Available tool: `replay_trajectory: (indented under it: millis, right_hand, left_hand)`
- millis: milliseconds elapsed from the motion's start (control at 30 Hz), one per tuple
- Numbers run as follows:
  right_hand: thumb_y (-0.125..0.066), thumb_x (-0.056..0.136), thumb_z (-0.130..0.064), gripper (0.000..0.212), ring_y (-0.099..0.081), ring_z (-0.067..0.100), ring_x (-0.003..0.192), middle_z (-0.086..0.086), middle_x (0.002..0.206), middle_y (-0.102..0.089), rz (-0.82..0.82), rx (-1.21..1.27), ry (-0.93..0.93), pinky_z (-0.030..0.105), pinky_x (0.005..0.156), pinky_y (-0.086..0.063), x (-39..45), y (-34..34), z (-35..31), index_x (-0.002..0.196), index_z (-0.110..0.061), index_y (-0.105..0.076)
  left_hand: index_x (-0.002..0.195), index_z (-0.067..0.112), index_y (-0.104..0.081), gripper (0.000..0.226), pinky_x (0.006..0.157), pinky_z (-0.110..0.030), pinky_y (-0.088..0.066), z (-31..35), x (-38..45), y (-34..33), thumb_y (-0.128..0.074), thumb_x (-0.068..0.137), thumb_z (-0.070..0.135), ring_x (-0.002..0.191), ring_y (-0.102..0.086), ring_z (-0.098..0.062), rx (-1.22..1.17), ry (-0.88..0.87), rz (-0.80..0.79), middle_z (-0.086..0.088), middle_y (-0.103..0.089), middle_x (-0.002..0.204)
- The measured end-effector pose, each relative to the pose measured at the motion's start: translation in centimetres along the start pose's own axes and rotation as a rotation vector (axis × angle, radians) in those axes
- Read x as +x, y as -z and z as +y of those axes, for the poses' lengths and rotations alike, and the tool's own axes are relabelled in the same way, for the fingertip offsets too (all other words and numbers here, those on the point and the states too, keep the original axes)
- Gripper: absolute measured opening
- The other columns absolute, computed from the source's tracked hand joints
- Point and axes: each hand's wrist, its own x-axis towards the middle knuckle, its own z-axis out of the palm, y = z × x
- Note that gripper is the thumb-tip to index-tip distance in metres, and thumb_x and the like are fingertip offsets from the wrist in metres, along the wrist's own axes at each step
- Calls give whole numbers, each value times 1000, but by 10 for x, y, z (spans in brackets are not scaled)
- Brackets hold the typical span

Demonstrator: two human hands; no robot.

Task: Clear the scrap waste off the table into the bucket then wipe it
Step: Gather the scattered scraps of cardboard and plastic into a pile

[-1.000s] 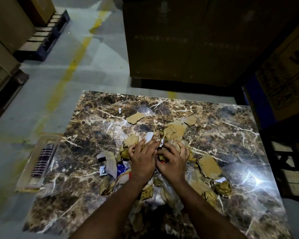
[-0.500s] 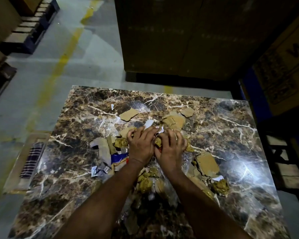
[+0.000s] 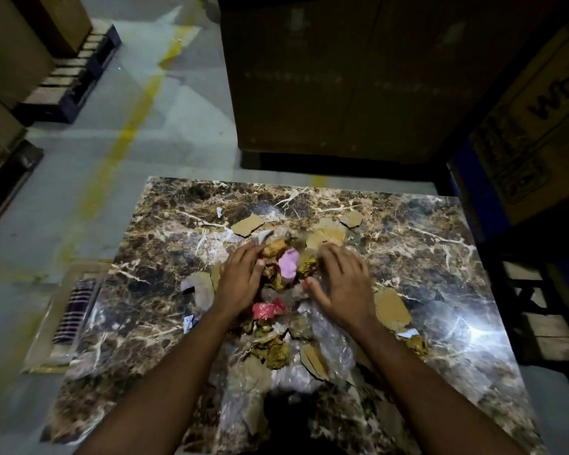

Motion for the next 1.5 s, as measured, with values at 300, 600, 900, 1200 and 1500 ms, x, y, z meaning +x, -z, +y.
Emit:
replay_trajectory:
  millis: [300, 600, 900, 1200, 1500]
  right_hand:
    - [-45, 94, -58, 70, -35, 27, 144, 8, 157, -36, -89, -189, 37, 60, 120, -7, -14, -60, -21, 154, -24, -35]
    - [-43, 98, -54, 68, -36, 25, 145, 4, 160, -35, -135, -188, 47, 56, 121, -14, -8, -64, -18, 157, -24, -28]
    - [-67, 86, -57, 75, -29, 27, 145, 9, 154, -37, -85, -10, -7, 48, 123, -9, 0, -9, -26, 150, -32, -37]
    - [-62, 91, -31, 40, -52, 19, 129, 0, 133, -61, 86, -33, 69, 60, 121, -16, -11, 1, -35, 130, -23, -59]
    - [-64, 87, -34, 42, -43, 22, 133, 0, 134, -58, 119, -115, 266, 58, 116, -22, -35, -9, -77, 127, -24, -58]
  left_hand:
    - [154, 32, -34, 59, 121, -48, -9, 5, -26, -48, -15, 103, 55, 145, -26, -23, 136, -92, -4, 6, -37, 158]
    - [157, 22, -30, 53, 121, -49, -18, 4, -18, -58, -25, 107, 40, 149, -26, -18, 180, -154, 42, 2, -31, 162]
    - [136, 4, -53, 44, 115, -29, -32, 18, -34, -10, -66, 95, 15, 133, -40, -21, -60, -156, 154, -13, -44, 143]
    - [107, 7, -71, 36, 96, 4, -29, 0, -44, 24, -57, 84, -18, 117, -48, -8, -134, -91, 294, -12, -54, 128]
    - [93, 29, -76, 27, 93, -41, -51, -47, -51, 43, -79, 80, 6, 103, -49, -13, -80, 67, 124, 10, -63, 97]
